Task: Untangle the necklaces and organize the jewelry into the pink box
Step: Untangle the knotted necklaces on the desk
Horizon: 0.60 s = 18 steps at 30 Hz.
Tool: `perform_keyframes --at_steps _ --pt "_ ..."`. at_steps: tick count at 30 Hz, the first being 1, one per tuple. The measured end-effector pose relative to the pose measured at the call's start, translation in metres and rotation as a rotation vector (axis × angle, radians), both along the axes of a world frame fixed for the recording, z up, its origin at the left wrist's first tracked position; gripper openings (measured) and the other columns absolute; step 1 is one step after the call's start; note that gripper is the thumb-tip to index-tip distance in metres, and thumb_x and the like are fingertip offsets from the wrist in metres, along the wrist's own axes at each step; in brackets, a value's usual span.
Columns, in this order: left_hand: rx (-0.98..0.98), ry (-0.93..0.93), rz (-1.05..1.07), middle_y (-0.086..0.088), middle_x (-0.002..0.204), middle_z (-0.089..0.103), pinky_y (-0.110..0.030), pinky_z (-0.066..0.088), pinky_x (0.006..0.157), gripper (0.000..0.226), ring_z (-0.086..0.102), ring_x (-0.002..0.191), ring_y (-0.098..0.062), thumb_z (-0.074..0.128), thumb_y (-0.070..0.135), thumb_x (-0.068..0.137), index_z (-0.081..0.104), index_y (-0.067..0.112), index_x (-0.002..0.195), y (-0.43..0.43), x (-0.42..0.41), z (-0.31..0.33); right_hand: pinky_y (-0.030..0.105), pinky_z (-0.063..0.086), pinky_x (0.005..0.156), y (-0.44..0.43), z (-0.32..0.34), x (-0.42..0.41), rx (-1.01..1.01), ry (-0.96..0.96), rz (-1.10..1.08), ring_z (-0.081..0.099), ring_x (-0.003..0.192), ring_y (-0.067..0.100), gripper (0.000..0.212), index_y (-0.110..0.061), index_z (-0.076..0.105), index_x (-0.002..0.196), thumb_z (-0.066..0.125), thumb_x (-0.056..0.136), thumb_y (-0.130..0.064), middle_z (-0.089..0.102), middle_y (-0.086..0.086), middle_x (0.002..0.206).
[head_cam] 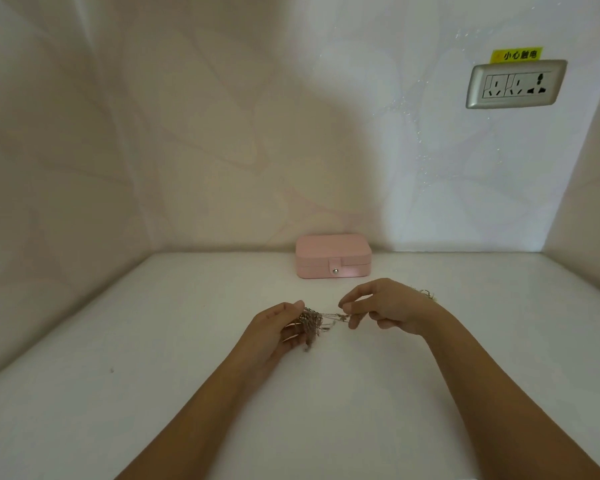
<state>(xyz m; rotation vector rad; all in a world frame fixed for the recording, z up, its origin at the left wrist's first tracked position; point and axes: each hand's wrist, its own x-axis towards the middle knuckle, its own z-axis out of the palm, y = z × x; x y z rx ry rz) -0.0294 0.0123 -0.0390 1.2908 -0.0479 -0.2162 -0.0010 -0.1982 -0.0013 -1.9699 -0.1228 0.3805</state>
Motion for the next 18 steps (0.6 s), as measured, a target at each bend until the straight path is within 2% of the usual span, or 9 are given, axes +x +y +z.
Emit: perform_keyframes --at_steps 3,6,9,11,12,15,18 --pt "0.014 0.008 0.024 -0.009 0.080 0.067 -0.029 0.050 0.074 0.018 0.062 0.070 -0.018 0.061 0.021 0.090 0.059 0.008 0.078 0.001 0.001 -0.001 0.018 0.026 0.044 -0.002 -0.003 0.003 0.030 0.022 -0.036 0.024 0.050 0.011 0.008 -0.009 0.069 0.094 0.066 0.088 -0.012 0.074 0.008 0.078" --pt "0.074 -0.005 0.045 -0.011 0.078 0.066 -0.030 0.048 0.075 0.024 0.060 0.075 -0.022 0.062 0.026 0.090 0.059 0.009 0.073 0.002 0.002 -0.001 0.018 0.040 0.052 0.003 -0.010 0.005 -0.018 -0.037 -0.051 0.038 0.050 0.010 0.006 -0.011 0.072 0.088 0.067 0.086 -0.010 0.073 0.006 0.085" --pt "0.086 -0.008 0.061 -0.011 0.072 0.062 -0.035 0.048 0.070 0.026 0.057 0.071 -0.025 0.063 0.028 0.089 0.058 0.010 0.070 0.001 0.001 -0.001 0.020 0.047 0.073 0.013 -0.014 0.004 -0.049 -0.157 -0.014 0.059 0.072 0.010 0.008 -0.016 0.075 0.092 0.069 0.086 -0.018 0.071 -0.004 0.090" --pt "0.101 -0.025 0.062 -0.013 0.071 0.062 -0.040 0.046 0.071 0.028 0.057 0.071 -0.029 0.063 0.029 0.089 0.058 0.009 0.071 0.001 0.000 0.000 0.021 0.045 0.083 0.021 -0.011 -0.001 -0.038 -0.229 0.030 0.064 0.091 0.004 0.012 -0.021 0.075 0.094 0.070 0.085 -0.027 0.073 -0.011 0.096" --pt "0.113 -0.039 0.067 -0.013 0.071 0.062 -0.043 0.045 0.072 0.028 0.057 0.071 -0.029 0.063 0.030 0.089 0.058 0.008 0.072 0.000 0.000 0.000 0.020 0.045 0.085 0.025 -0.009 -0.004 -0.023 -0.246 0.064 0.064 0.094 0.002 0.014 -0.022 0.075 0.094 0.072 0.084 -0.030 0.073 -0.011 0.096" --pt "0.148 -0.083 0.095 -0.012 0.070 0.061 -0.041 0.048 0.074 0.029 0.056 0.069 -0.026 0.065 0.033 0.085 0.060 0.009 0.068 0.000 -0.001 0.000 0.025 0.048 0.084 0.036 -0.010 -0.011 -0.007 -0.276 0.175 0.066 0.086 0.009 0.016 -0.018 0.074 0.088 0.079 0.076 -0.028 0.074 -0.001 0.091" --pt "0.198 -0.115 0.122 -0.012 0.071 0.063 -0.044 0.050 0.081 0.034 0.058 0.070 -0.025 0.070 0.044 0.072 0.062 0.012 0.065 0.002 -0.001 0.000 0.030 0.047 0.074 0.045 -0.016 -0.012 0.023 -0.348 0.142 0.061 0.073 0.013 0.026 -0.015 0.066 0.079 0.087 0.065 -0.024 0.069 0.005 0.081"
